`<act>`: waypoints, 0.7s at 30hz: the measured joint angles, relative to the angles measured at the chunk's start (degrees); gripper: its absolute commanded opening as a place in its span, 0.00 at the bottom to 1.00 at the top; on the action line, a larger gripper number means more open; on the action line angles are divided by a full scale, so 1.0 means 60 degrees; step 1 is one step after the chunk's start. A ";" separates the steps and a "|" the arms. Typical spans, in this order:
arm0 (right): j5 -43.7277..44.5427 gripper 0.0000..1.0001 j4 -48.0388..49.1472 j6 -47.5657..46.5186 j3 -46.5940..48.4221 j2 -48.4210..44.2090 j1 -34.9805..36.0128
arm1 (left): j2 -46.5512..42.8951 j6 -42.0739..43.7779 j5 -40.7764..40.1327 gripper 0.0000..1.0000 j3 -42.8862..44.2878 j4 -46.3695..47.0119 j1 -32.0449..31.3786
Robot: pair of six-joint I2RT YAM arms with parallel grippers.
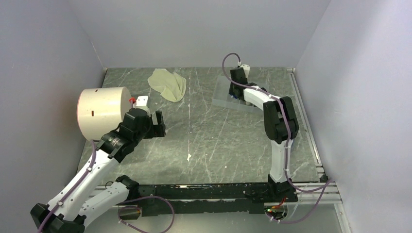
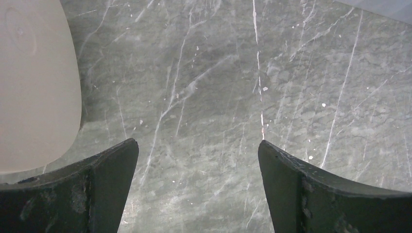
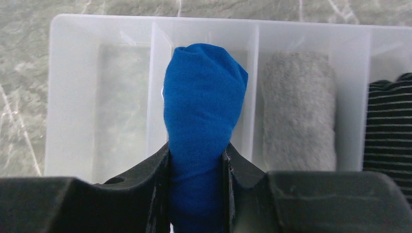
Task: Roll the underwear
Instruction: Place the underwear in the storage box.
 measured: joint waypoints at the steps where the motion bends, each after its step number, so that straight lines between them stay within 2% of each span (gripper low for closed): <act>1: 0.0007 0.12 -0.0095 0.0095 0.0208 0.0248 0.0000 | 0.0022 0.0000 -0.0004 0.98 -0.0007 -0.0007 0.0000; 3: 0.0087 0.13 -0.0302 0.0273 0.0619 0.0758 0.0000 | 0.0069 0.0000 -0.0007 0.98 -0.0007 0.0000 0.0000; 4: 0.0157 0.18 -0.0415 0.0382 0.0805 0.1020 0.0000 | 0.0098 0.0004 -0.0007 0.98 -0.0007 -0.0004 0.0000; 8: 0.0353 0.48 -0.0484 0.0605 0.0980 0.1359 0.0036 | 0.0131 0.0004 -0.0004 0.98 -0.0007 0.0000 0.0000; 9: 0.0415 0.51 -0.0492 0.0652 0.0987 0.1351 0.0047 | 0.0131 0.0007 -0.0004 0.98 -0.0007 0.0004 0.0000; 17: 0.0634 0.59 -0.0466 0.0787 0.0987 0.1049 0.0076 | 0.0324 0.0033 0.0004 0.98 -0.0011 0.0004 0.0000; 20: 0.0641 0.69 -0.0525 0.0761 0.0987 0.0987 0.0087 | 0.0372 0.0033 0.0004 0.98 -0.0051 0.0007 0.0000; 21: 0.0645 0.70 -0.0532 0.0758 0.0987 0.0973 0.0091 | 0.0368 0.0033 0.0004 0.98 -0.0073 0.0000 0.0000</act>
